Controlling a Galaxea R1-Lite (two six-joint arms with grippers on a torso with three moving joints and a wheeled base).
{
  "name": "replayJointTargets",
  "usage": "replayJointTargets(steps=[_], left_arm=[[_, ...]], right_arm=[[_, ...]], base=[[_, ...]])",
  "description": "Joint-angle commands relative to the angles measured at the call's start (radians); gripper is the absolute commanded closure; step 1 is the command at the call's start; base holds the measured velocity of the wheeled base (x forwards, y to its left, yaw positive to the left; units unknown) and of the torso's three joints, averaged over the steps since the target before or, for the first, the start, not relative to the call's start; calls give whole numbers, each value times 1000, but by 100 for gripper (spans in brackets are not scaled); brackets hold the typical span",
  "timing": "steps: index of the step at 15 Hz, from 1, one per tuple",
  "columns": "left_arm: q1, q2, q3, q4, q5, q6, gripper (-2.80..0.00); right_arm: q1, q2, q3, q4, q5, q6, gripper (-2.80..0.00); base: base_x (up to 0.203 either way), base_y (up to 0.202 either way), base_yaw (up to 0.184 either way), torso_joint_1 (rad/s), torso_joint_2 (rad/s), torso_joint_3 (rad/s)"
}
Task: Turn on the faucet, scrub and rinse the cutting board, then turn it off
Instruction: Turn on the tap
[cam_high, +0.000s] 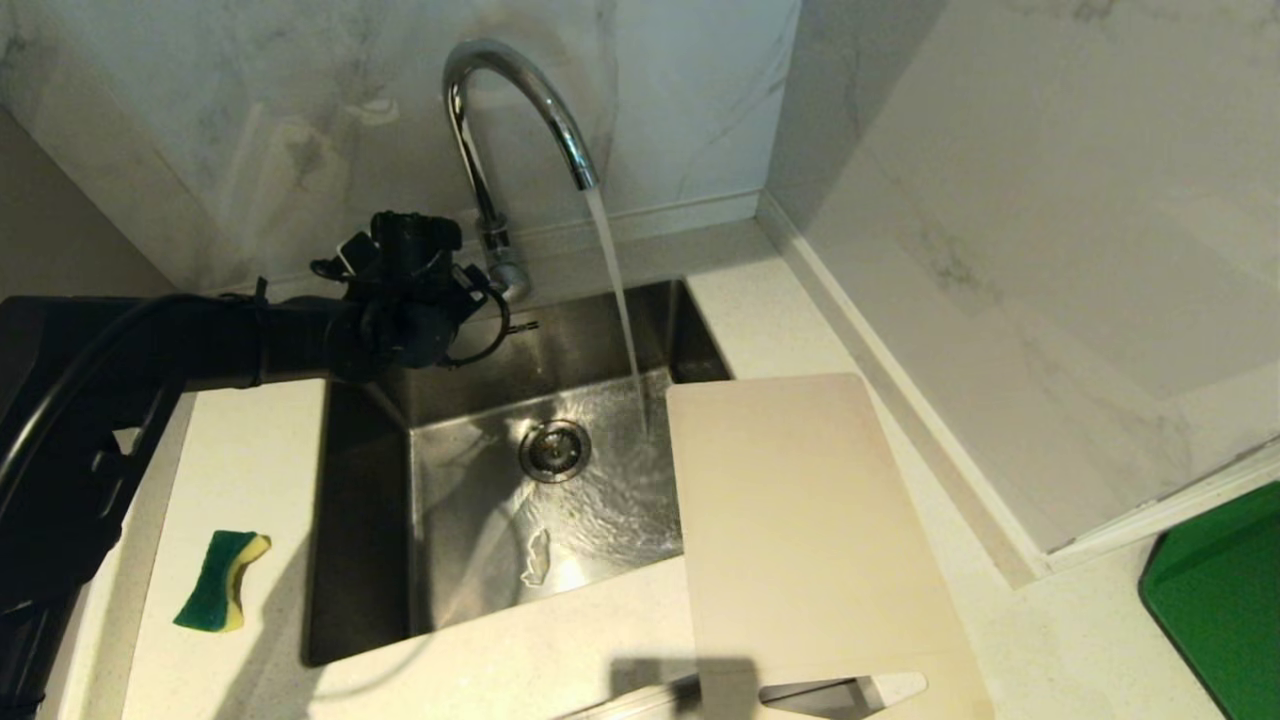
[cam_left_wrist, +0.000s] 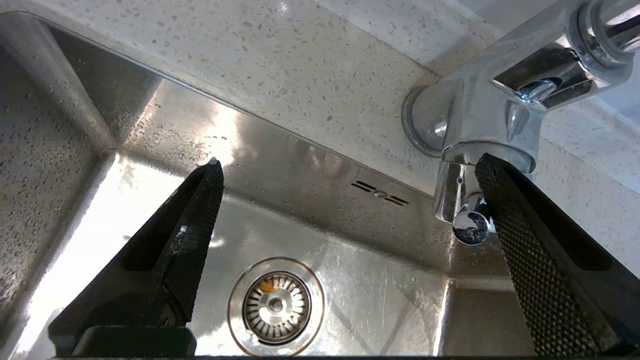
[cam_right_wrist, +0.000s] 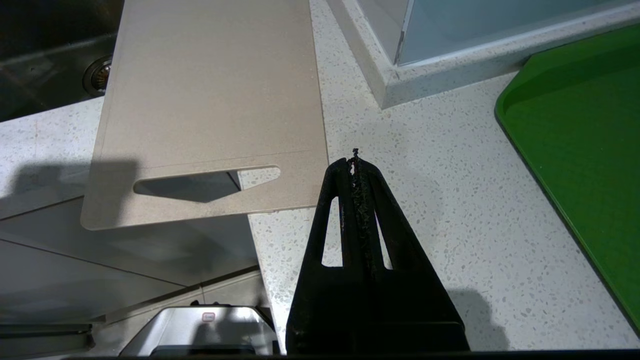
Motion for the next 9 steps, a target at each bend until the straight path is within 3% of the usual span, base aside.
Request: replayJointTargets(steps=[1,5,9], left_arm=[[-18,-29,0,-2,4,-5,-280],[-48,-128,16,2,7,11,-280],[-72,-247,27,0,5,151,-280]], right_arm=[[0,1,0,0,0,1,0],[0,1,0,0,0,1,0],[0,1,0,0,0,1,0]], base=[[0,0,0,0,0,0],[0,0,0,0,0,0],[0,0,0,0,0,0]])
